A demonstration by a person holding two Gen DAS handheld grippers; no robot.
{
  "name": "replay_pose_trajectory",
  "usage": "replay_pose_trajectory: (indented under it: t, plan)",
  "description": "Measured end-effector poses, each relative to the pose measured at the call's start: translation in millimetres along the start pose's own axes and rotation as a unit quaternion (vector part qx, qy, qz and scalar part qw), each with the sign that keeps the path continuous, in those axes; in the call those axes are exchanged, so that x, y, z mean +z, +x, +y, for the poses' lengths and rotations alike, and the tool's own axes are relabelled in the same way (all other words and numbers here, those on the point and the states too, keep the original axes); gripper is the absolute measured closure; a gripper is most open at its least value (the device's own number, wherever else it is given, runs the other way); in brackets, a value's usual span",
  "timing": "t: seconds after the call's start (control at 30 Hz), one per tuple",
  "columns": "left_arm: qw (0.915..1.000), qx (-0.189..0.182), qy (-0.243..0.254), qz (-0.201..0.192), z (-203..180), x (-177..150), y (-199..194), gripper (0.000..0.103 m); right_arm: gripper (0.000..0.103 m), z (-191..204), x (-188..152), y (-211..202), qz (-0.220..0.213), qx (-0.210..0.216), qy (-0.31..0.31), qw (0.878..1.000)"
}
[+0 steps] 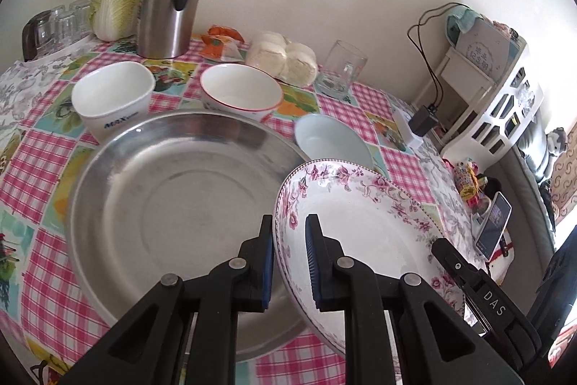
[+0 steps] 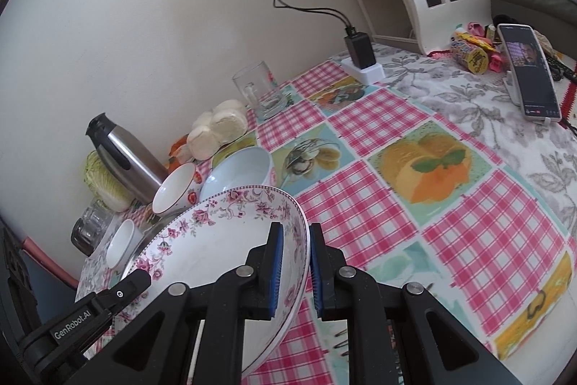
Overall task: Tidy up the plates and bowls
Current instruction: 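Carry the floral plate over the steel pan with both grippers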
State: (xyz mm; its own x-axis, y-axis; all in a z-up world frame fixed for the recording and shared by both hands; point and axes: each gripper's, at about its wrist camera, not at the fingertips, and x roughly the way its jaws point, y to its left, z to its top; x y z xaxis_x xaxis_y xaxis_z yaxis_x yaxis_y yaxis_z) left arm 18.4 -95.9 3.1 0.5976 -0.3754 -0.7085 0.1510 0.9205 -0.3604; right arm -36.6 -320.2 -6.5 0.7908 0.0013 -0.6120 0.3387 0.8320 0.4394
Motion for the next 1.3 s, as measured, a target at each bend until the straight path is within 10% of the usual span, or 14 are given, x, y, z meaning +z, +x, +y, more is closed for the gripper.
replay_pose_trajectory:
  t: [1.3]
  plan:
    - [0.9903, 0.084, -0.111, -0.002, 109, 20, 1, 0.086, 0.088, 114, -26, 69, 0.053, 0.037, -0.107, 0.992]
